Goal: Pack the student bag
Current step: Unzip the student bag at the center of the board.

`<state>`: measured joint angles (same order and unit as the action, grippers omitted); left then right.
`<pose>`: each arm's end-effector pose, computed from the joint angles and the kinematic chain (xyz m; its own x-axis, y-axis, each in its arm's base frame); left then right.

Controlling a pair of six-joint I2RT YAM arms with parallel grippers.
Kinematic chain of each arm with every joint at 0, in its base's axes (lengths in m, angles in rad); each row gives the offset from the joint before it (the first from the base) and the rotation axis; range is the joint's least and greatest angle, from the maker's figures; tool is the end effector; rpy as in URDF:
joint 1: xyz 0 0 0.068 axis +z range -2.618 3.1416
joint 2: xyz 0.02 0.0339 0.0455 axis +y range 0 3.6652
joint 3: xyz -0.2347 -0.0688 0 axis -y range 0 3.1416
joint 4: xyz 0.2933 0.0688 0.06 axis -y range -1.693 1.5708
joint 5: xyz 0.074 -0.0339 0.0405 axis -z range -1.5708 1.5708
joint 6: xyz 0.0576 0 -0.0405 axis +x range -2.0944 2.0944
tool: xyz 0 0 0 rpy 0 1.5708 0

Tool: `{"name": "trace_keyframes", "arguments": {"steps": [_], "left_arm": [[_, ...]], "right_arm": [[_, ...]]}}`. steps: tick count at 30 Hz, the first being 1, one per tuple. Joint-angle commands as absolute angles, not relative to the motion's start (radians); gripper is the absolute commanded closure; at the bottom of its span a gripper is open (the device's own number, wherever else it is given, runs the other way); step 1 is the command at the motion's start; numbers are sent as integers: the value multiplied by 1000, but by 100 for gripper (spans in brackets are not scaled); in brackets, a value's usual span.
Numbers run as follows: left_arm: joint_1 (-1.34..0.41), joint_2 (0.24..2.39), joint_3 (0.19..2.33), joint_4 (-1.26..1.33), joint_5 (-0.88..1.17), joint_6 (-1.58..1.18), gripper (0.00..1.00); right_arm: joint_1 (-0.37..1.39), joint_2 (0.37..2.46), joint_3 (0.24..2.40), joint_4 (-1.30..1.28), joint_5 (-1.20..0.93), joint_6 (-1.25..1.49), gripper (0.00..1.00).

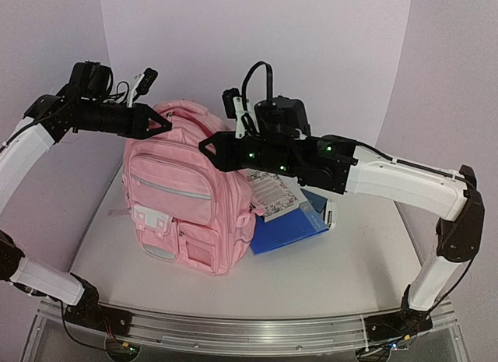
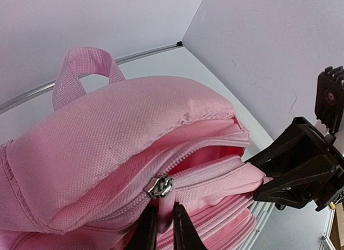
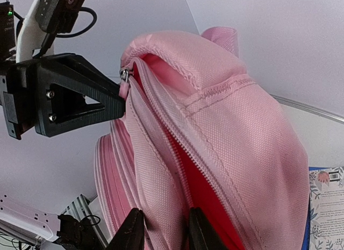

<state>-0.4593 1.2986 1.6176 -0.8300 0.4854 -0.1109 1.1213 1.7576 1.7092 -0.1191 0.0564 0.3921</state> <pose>0.2799 -0.1684 0.4274 -0.5194 0.1477 -0.8416 0.7037 0.6326 -0.3233 0.2155 0.4391 0.3679 -0.4013 0.0461 -0.9148 -0.7810 0.5045 0.3681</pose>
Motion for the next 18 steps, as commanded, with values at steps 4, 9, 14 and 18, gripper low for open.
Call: {"name": "trace_keyframes", "arguments": {"steps": [4,9,14,18], "left_arm": [[-462,1275,1651,-801,370,-144,100],[-462,1242,1645,-826,250,-178,100],[-455,1222,1642,-867,187,-198,100],[-423,1205,1632,-895,162,-217,100]], "right_arm": [[1127,1767,1690,-118,106,372,76],[1127,1764,1665,-139,227,362,87],[1126,1763,1654,-157,275,353,100],[1128,1761,1645,-164,298,350,100]]}}
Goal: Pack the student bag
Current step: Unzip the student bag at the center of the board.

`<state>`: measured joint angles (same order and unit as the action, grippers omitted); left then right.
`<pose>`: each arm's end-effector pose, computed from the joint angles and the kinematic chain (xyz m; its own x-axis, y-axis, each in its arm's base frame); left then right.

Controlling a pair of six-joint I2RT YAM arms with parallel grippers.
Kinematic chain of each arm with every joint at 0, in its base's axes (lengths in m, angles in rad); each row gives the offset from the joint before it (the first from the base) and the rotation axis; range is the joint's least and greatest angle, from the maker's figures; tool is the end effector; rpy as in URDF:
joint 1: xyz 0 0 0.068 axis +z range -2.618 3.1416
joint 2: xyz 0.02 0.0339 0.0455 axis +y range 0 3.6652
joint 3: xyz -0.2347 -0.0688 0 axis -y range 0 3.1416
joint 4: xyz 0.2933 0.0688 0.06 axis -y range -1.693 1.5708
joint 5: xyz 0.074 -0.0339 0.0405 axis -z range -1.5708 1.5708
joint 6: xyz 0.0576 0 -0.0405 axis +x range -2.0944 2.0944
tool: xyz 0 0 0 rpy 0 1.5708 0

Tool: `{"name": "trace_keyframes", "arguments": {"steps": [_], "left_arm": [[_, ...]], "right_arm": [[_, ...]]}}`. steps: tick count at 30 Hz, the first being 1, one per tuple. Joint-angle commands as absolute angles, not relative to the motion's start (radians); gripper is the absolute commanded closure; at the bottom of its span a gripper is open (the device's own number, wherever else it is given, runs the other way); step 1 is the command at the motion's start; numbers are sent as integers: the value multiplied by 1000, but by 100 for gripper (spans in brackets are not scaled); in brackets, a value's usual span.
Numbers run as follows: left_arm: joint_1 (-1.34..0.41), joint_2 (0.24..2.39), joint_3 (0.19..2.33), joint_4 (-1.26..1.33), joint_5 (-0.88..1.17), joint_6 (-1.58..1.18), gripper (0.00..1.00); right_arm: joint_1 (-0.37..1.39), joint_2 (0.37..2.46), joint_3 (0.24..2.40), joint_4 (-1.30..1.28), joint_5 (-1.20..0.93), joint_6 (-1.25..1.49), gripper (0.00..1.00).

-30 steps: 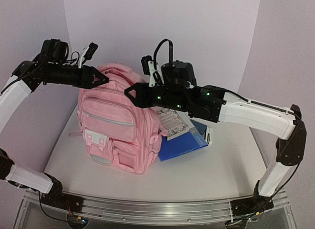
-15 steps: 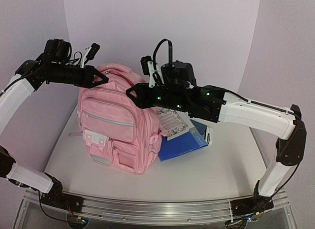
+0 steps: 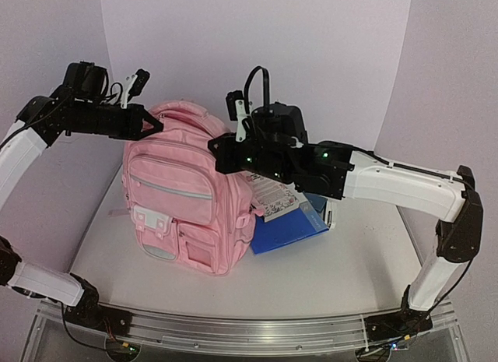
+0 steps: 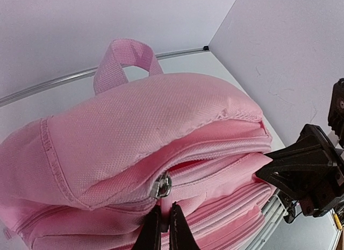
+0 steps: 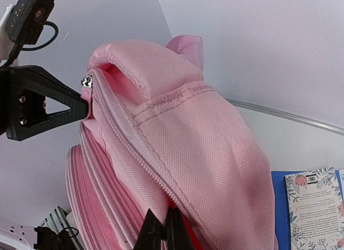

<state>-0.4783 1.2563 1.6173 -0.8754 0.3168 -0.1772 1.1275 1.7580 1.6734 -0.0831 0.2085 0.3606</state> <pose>0.2693 -0.1598 0.4331 -0.5495 0.0962 -0.8299 0.5905 0.7474 -0.3043 0.2207 0.4371 0.3573 -0.3479 0.0720 -0.9347 -0.7198 0.6183 0.3156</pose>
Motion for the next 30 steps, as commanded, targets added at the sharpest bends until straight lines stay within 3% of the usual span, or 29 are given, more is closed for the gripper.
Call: {"name": "trace_keyframes", "arguments": {"steps": [1,11,21,24,30], "left_arm": [[-405,1197,1627,-897,165,-224,100],[-236,1152,1538,-884,365,-286,100],[-217,1073,1428,-874,253,-337,100],[-216,1050,1395,-824,305,-332,100],[-216,1053,1439,-852,232,-314,100]], "right_arm": [[1128,1760,1643,-166,305,349,100],[1128,1729,1617,-169,376,356,100],[1127,1720,1617,-169,382,359,100],[1128,1719,1614,-169,378,360,100],[1129,1706,1608,-169,381,362,100]]}}
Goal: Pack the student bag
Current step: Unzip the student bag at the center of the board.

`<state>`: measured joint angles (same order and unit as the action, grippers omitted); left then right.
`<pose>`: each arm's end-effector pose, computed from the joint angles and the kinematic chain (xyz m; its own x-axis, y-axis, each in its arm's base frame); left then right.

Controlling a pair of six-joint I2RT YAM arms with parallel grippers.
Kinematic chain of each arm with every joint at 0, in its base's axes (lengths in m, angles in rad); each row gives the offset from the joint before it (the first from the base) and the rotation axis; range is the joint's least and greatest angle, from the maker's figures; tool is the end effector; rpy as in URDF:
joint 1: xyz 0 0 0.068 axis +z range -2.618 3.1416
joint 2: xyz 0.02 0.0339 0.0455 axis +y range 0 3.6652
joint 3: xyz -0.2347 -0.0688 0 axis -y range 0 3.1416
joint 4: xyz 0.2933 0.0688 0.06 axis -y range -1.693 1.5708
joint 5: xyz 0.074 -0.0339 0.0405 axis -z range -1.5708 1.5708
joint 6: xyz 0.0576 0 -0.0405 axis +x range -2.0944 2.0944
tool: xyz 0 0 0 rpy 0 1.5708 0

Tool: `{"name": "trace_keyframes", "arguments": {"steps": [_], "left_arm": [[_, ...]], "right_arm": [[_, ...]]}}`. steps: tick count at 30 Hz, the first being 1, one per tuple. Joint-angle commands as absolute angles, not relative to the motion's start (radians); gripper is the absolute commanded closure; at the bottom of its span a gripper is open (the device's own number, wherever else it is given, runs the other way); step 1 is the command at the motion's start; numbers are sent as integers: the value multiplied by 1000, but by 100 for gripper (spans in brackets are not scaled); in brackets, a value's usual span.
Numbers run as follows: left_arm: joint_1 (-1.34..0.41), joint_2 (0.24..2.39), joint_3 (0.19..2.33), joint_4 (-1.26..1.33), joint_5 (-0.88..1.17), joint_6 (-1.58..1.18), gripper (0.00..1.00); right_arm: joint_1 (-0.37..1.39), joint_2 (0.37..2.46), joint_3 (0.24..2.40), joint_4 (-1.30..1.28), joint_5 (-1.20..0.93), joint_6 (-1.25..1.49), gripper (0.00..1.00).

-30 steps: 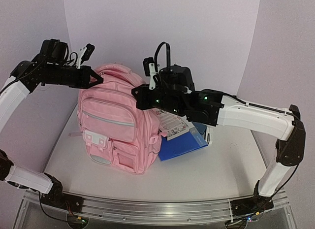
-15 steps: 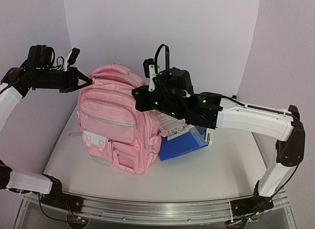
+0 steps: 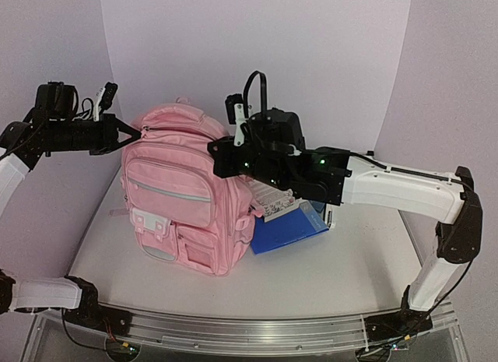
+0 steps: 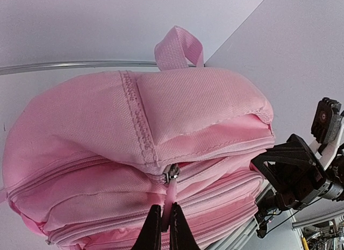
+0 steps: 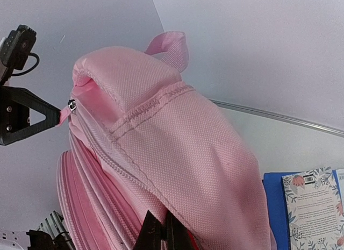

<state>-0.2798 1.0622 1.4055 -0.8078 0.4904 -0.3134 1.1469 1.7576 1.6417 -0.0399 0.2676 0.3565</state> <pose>0.2552 -0.1015 0.4178 -0.6095 -0.1078 -0.7854 0.4840 0.7341 -0.4763 0.2154 0.4402 0.3497 -0.3291 0.0890 -0.9401 -0.7008 0.6442 0.3063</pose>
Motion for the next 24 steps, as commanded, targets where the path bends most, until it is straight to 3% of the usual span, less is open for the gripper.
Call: {"name": "trace_keyframes", "arguments": {"steps": [1,3,8,12,20,24], "left_arm": [[-216,1054,1448,-845,248,-312,99],[-216,1059,1472,-826,305,-310,96],[-216,1070,1502,-775,456,-261,68],[-216,1068,1513,-782,515,-163,54],[-232,1139,1566,-844,568,-87,49],[-317,1174,1591,-837,500,-71,45]], "right_arm": [[1128,1705,1608,-169,380,363,100],[1128,1703,1607,-169,378,364,100],[1128,1706,1615,-167,361,365,100],[1128,1708,1620,-167,360,362,100],[1128,1721,1627,-167,359,359,100],[1137,1723,1628,-138,262,309,100]]}}
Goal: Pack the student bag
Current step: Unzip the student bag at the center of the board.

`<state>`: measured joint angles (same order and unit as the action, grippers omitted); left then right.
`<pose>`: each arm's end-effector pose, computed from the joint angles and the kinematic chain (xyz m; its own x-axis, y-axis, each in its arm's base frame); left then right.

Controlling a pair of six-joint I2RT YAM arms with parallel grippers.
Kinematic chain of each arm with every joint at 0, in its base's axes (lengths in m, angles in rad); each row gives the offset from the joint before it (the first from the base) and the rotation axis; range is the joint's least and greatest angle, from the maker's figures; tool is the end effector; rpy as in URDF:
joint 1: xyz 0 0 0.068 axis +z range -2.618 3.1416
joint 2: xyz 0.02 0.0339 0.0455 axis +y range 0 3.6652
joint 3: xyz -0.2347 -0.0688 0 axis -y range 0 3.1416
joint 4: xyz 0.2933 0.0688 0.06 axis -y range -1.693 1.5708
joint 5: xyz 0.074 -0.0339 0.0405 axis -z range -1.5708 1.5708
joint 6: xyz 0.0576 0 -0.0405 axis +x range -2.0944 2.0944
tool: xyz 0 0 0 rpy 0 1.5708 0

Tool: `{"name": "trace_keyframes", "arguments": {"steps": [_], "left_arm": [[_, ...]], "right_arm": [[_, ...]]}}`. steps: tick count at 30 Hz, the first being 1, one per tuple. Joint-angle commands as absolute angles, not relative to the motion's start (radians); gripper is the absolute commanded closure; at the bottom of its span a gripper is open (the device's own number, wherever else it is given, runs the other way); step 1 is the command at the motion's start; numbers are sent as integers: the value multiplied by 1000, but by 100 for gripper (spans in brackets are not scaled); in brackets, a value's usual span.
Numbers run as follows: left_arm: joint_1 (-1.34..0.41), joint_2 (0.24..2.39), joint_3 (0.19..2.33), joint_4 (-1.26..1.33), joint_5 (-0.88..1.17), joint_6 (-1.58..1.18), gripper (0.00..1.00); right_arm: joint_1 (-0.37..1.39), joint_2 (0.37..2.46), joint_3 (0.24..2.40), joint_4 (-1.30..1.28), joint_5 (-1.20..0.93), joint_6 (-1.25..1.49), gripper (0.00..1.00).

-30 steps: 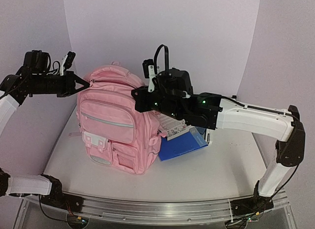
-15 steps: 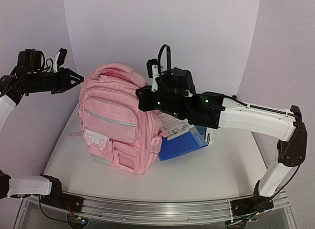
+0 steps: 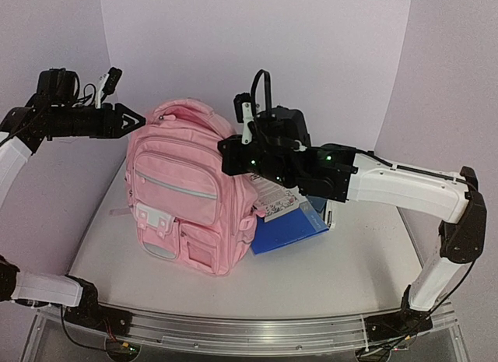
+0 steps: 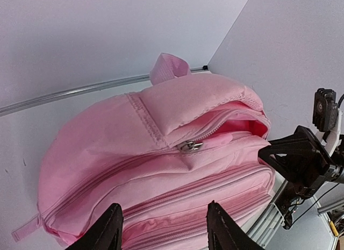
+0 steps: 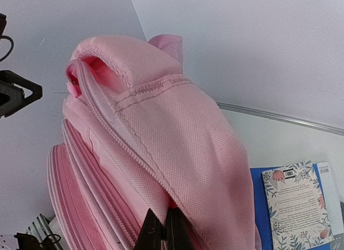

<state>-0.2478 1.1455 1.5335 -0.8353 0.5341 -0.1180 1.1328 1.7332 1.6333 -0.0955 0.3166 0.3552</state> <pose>0.2675 -0.0979 0.4403 -0.4936 0.0204 -0.8694 0.6021 0.7293 -0.3248 0.2207 0.4289 0.3506 -0.3315 0.0715 -0.9408 -0.6568 0.6984 0.2845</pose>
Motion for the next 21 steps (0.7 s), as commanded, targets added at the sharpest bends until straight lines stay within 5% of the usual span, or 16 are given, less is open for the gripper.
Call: {"name": "trace_keyframes", "arguments": {"steps": [1,3,5,11,21], "left_arm": [[-341,1184,1596,-837,462,-62,43],[-372,1197,1601,-836,396,-47,40],[-376,1199,1599,-829,355,-41,39],[-376,1180,1592,-777,355,-44,33],[-378,1198,1601,-804,421,-31,25]], "right_arm": [[1142,1721,1630,-132,242,297,100],[1146,1718,1639,-130,208,292,97],[1146,1709,1648,-130,194,310,83],[1146,1691,1683,-130,150,332,76],[1146,1782,1755,-130,62,323,92]]}}
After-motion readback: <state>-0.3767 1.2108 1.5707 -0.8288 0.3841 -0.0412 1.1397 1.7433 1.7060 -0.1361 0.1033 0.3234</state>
